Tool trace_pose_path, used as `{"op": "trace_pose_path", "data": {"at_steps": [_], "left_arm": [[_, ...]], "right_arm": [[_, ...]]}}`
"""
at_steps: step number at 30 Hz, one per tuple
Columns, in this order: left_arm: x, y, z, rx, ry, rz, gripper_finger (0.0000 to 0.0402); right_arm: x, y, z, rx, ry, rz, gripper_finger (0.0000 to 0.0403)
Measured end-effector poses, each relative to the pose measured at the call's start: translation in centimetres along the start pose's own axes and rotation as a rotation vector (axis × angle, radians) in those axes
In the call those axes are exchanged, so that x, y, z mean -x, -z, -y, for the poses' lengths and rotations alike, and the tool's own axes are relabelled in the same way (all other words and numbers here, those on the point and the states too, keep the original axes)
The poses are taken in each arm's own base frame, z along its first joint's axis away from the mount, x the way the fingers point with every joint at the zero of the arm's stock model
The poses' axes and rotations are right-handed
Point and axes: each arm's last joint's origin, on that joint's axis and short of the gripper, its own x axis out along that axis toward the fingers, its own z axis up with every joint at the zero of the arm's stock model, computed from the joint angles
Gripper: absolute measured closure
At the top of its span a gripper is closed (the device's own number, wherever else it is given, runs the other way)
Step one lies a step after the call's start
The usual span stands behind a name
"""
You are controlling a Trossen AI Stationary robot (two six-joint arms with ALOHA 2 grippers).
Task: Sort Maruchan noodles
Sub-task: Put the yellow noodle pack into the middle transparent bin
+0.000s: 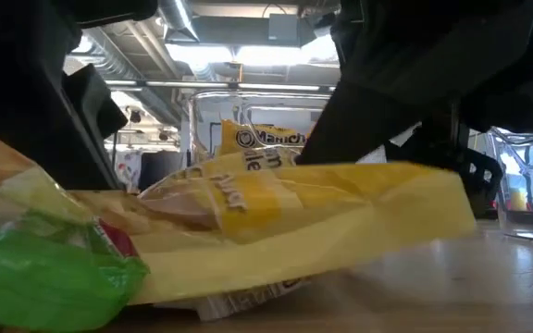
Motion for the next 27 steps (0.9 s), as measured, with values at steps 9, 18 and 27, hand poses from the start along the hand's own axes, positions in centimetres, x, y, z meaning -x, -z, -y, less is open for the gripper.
{"op": "trace_pose_path", "data": {"at_steps": [9,18,27], "left_arm": [[-0.1,0.1,0.0,-0.013,0.002,0.001,0.0371],[-0.1,0.1,0.1,-0.015,0.007,0.004,0.0371],[-0.1,0.0,0.1,-0.019,0.003,0.026,0.0371]], "right_arm": [[-0.8,-0.5,-0.4,-0.040,-0.060,0.105,0.0088],[-2.5,0.0,-0.3,-0.112,-0.141,0.169,0.0088],[-2.5,-0.1,-0.5,-0.104,-0.143,0.211,0.0132]]}}
